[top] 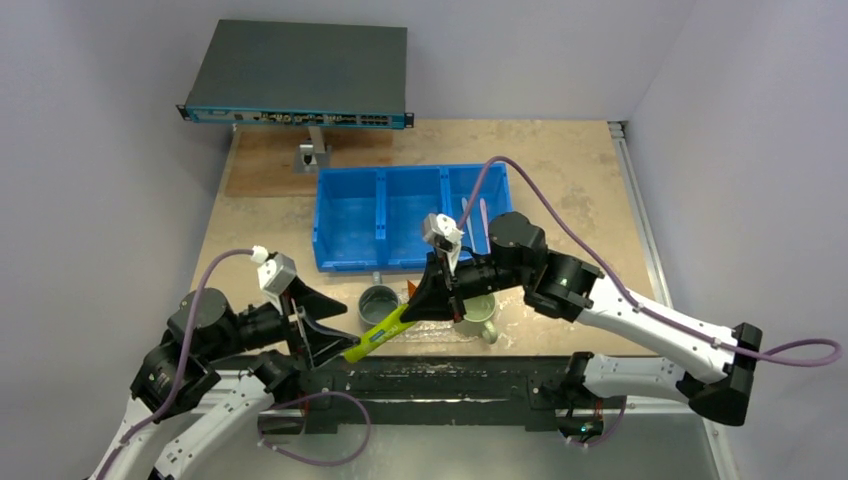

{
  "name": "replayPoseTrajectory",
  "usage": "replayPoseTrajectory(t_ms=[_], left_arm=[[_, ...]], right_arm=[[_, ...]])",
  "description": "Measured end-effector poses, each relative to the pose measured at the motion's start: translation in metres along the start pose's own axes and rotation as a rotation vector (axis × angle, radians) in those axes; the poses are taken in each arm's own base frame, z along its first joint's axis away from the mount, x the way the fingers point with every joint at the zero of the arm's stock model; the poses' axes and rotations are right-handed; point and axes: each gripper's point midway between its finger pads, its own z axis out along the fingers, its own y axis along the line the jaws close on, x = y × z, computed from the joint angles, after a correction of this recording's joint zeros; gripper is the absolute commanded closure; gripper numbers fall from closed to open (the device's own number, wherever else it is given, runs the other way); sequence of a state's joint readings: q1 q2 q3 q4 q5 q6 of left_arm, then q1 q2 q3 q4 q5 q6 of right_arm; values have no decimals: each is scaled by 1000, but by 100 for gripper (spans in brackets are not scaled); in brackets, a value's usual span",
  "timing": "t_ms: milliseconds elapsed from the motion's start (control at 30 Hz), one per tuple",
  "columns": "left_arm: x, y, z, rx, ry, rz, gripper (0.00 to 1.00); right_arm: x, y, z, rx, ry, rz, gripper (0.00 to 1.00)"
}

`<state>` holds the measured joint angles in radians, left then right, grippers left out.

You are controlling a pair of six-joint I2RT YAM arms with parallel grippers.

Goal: Prepare toiletry sets of a toothbrush and toothpaste on the tray

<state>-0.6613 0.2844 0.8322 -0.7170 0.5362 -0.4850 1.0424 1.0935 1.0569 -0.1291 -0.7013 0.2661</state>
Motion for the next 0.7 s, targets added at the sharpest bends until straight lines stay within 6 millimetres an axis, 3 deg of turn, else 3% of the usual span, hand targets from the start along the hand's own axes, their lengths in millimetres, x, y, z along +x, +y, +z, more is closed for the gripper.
replayPoseTrajectory(t_ms=[267,700], left_arm=[[-11,15,-6,-122,-24,10,1],[-5,50,-6,-297,3,-5,0]], right_arm=[[10,-7,-30,166,91,6,100],[39,-41,-78,531,257,114,100]])
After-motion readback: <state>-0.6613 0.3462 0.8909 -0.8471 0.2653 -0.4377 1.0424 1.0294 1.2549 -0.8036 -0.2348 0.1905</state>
